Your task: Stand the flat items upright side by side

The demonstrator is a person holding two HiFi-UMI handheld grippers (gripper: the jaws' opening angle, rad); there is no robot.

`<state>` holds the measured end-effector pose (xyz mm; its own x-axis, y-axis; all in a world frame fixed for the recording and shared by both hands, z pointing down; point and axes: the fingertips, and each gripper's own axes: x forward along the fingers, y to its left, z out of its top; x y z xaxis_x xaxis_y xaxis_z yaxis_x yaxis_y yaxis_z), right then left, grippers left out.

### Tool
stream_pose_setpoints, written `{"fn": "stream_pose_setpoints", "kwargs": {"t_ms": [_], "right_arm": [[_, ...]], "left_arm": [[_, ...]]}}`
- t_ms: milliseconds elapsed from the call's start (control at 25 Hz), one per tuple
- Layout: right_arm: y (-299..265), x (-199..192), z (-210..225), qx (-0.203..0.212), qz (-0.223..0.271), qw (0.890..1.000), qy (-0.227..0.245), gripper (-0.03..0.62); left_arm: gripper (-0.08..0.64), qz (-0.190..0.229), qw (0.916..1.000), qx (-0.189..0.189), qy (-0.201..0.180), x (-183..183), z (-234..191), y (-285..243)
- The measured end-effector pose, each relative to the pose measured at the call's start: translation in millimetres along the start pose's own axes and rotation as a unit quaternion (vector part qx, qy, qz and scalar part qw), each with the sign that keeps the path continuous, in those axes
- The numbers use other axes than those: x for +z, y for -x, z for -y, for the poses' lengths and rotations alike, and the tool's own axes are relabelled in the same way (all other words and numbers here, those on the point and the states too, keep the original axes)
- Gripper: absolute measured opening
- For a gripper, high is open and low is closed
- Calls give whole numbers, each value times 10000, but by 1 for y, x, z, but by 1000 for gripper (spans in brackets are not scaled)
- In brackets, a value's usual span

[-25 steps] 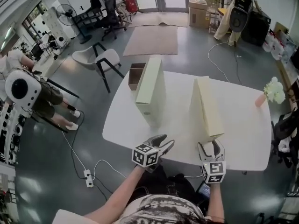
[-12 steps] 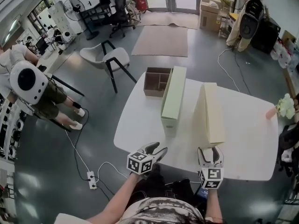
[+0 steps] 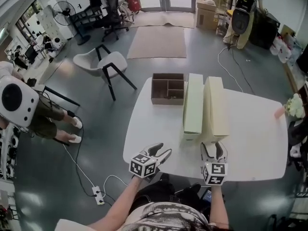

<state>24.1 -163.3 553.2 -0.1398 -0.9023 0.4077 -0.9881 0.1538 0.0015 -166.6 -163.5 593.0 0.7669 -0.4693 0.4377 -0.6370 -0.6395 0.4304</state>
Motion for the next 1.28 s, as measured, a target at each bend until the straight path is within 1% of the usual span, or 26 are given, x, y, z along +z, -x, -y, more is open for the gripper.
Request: {"fn": "stream_pose_setpoints", "kwargs": {"t_ms": [280,520,960,1040,1160,1280], "right_arm": [[-6,8,-15,-292,-9,9995,-110,273],[-10,5,-20,-392,-79,9991,-164,273],[-9,4,-22,-408,-54,9989,-227,276],[-8,2,-21,-322,-76,9987,-382,279],[-4,-4,-20,-259,-133,9968,-750,288],[8,-12,-19,-315,-203,9956,-863,290]], "left_arm": [[209,-96,9992,-378,-116,9,-4,-2],[209,-66,9979,-619,-173,14,-4,-9],[209,-31,9973,-707,-194,18,-5,-8],[209,-37,9972,-717,-201,18,-5,-6],[209,-67,9971,-722,-224,15,-6,-2],[209,-102,9969,-746,-225,10,-7,1]]}}
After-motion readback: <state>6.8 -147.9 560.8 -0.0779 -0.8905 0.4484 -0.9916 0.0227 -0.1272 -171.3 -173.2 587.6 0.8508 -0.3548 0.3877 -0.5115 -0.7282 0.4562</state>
